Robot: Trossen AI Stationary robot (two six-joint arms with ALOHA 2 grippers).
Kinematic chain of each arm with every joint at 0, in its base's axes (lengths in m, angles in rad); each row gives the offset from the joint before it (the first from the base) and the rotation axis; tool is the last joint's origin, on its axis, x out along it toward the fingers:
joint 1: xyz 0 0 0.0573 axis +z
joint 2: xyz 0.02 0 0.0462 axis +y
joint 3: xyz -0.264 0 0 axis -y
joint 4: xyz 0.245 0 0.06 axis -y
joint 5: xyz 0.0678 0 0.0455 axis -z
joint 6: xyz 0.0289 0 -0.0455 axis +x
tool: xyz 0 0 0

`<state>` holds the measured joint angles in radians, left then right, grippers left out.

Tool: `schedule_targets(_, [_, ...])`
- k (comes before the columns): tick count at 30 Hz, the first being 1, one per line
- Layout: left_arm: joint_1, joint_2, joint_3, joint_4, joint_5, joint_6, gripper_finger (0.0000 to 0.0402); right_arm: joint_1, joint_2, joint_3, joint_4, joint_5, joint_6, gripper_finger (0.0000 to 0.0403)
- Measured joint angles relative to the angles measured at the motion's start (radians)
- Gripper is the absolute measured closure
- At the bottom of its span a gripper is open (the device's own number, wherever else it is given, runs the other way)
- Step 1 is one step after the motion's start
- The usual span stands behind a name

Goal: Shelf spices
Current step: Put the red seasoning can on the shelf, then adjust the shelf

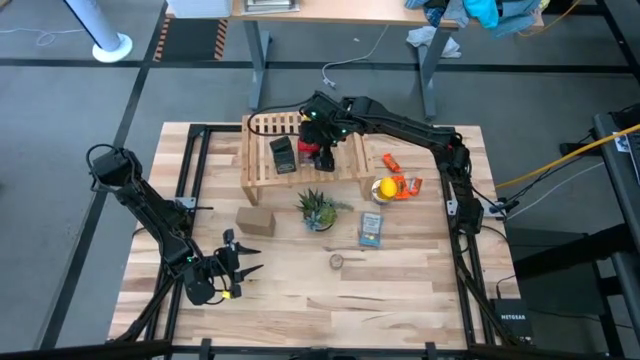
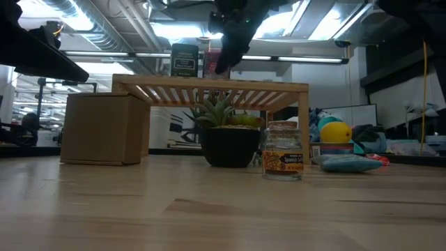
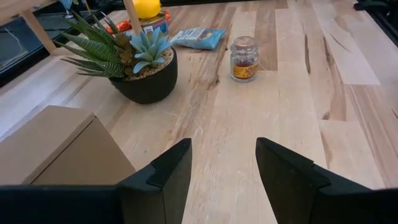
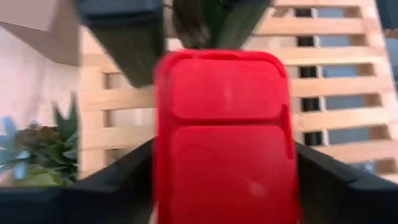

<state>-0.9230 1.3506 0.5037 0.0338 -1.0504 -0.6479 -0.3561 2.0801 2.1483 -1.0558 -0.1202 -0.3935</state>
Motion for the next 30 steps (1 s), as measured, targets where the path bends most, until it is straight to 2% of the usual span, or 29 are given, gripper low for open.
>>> schedule_targets(4, [0.0,0.0,0.0,0.0,0.0,0.0,0.023,0.002,0.0,0.0,-0.01,0.076,0.004,0.0057])
schedule_targets(8, [0.0,0.0,0.0,0.0,0.0,0.0,0.023,0.002,0.0,0.0,-0.028,0.073,0.004,0.0036])
schedule_targets(19, [0.0,0.0,0.0,0.0,0.0,0.0,0.023,0.003,-0.014,0.0,-0.036,0.042,0.022,0.003])
schedule_targets(30, [0.0,0.0,0.0,-0.001,-0.001,0.0,0.023,0.003,-0.194,0.0,-0.119,-0.089,0.067,0.0029])
